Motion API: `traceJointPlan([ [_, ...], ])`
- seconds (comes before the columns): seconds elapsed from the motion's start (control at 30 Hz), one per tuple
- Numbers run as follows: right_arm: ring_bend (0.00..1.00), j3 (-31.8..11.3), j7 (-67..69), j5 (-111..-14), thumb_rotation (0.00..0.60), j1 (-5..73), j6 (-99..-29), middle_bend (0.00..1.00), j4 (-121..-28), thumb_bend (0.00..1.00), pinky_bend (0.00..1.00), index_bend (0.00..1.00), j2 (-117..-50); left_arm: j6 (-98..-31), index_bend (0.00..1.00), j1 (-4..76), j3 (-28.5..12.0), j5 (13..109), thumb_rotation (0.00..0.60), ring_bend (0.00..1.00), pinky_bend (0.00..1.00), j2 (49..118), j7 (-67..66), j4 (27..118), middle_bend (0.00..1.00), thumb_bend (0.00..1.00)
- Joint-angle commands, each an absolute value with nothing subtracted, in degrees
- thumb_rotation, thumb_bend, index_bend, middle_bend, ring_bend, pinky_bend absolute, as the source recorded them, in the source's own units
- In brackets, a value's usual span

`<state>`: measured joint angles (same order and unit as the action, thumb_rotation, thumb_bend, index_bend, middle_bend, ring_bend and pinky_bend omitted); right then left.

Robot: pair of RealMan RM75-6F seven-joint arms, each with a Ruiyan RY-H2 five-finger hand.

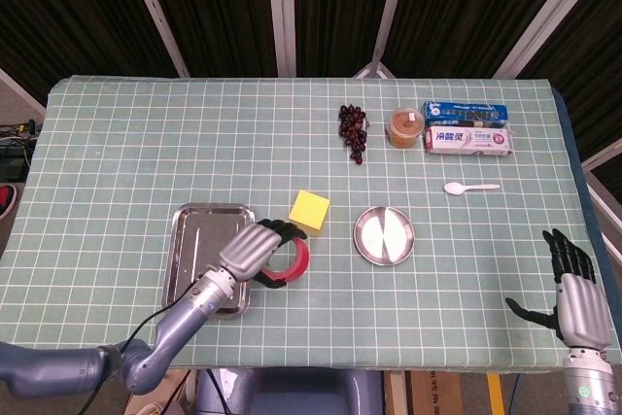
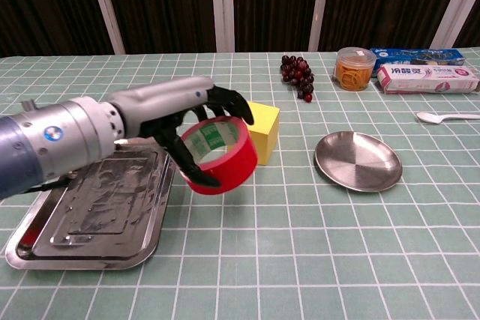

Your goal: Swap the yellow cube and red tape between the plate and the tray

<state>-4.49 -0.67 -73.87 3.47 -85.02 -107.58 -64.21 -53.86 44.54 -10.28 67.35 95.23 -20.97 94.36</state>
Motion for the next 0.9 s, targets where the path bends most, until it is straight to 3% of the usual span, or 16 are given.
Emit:
traceJointPlan([
  [0.03,0.00,-4.55,-0.32,-73.91,0.600,3.33,-84.81,0.00,-107.59,0.00,0.00,0.03,-64.01,-52.30,0.26,47.41,-11.40,62.85,0.600,0.22,0.34,100.56,-24.56,90.88,0.24,0.33],
  [0.13,0.00,-4.68,0.30,-74.24,0.600,3.03,-84.96,0.00,-107.99,0.00,0.00,0.03,-63.62,-51.00,0.21,48.93,-11.26,59.46,0.600,0.12,0.28,103.02,-27.09,88.84,0.15,0.25],
  [0.23,0.00,-4.78,0.69,-74.57,0.600,2.70,-85.30,0.00,-108.21,0.00,0.00,0.03,-63.30,-49.03,0.17,50.32,-10.66,55.24,0.600,0.01,0.15,102.76,-30.30,89.18,0.03,0.08],
  [0.3,0.00,-4.88,0.96,-74.52,0.600,2.53,-85.32,0.00,-108.31,0.00,0.00,0.03,-63.13,-48.21,0.17,51.18,-10.63,52.19,0.600,0.00,0.06,102.08,-31.91,90.38,0.00,0.01],
  [0.47,0.00,-5.26,0.95,-74.11,0.600,2.42,-85.14,0.00,-108.18,0.00,0.00,0.03,-63.20,-49.10,0.16,51.86,-11.75,50.06,0.600,0.00,0.00,99.80,-31.90,95.22,0.00,0.00],
  [0.67,0.00,-5.35,-0.05,-74.23,0.600,2.43,-84.98,0.00,-108.12,0.00,0.00,0.03,-63.86,-50.77,0.16,51.10,-12.99,52.35,0.600,0.00,0.01,95.55,-28.68,103.48,0.00,0.00],
  [0.9,0.00,-5.68,-0.83,-73.53,0.600,2.39,-84.77,0.00,-107.97,0.00,0.00,0.03,-64.19,-54.55,0.16,50.85,-14.71,55.80,0.600,0.00,0.01,94.08,-27.31,103.67,0.00,0.00],
])
